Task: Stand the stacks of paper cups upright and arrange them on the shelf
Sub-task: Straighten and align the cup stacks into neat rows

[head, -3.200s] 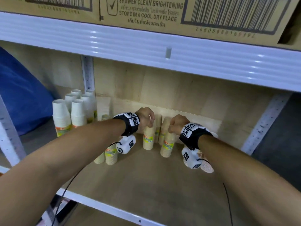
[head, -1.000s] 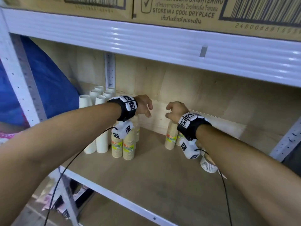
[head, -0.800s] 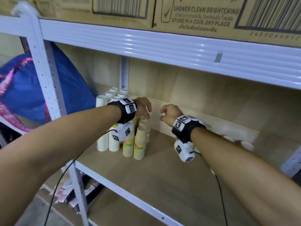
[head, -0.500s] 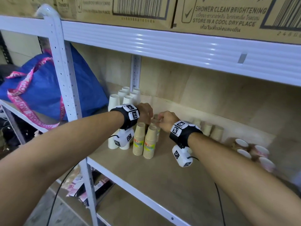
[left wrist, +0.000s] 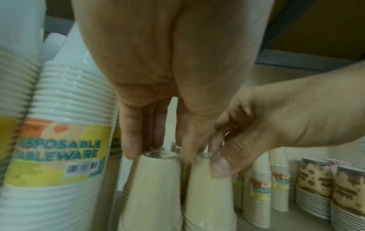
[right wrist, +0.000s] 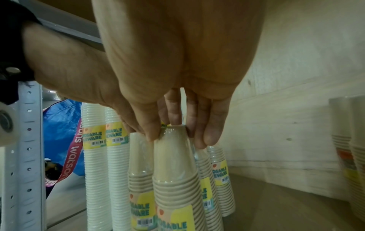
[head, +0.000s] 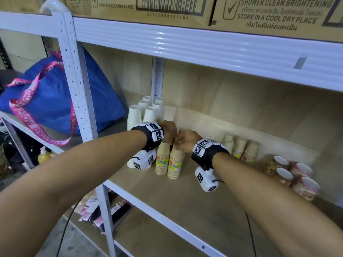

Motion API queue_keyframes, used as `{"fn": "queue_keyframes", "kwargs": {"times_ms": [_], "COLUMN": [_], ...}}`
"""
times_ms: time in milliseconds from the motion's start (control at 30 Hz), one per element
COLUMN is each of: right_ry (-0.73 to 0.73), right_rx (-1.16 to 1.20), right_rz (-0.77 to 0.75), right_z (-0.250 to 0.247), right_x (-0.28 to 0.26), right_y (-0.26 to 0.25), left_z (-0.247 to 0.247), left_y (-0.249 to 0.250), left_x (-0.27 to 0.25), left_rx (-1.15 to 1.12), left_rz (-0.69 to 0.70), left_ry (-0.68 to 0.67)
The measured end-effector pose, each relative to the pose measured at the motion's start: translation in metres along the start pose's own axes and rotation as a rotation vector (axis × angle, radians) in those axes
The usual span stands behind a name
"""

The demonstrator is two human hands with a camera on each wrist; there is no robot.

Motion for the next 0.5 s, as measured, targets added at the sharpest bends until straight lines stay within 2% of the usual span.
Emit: {"fn": "queue_keyframes", "kwargs": {"times_ms": [500], "right_ry": [0.067], "right_rx": [0.015], "right_rz": [0.007], "right_z": [-0.002], "right_x": [-0.023], "right_y": [-0.012], "left_z": [0.009], "left_y": [-0.014], "left_x": [-0.01], "left_rx": [-0.225], "left_rz": [0.051], "left_ry": [0.054]}}
Point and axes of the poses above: each hand's wrist, its own x-axis towards the middle knuckle, its own z-axis out of the palm, y = z × x, the point moved 2 cm from there along x, towards the middle knuckle
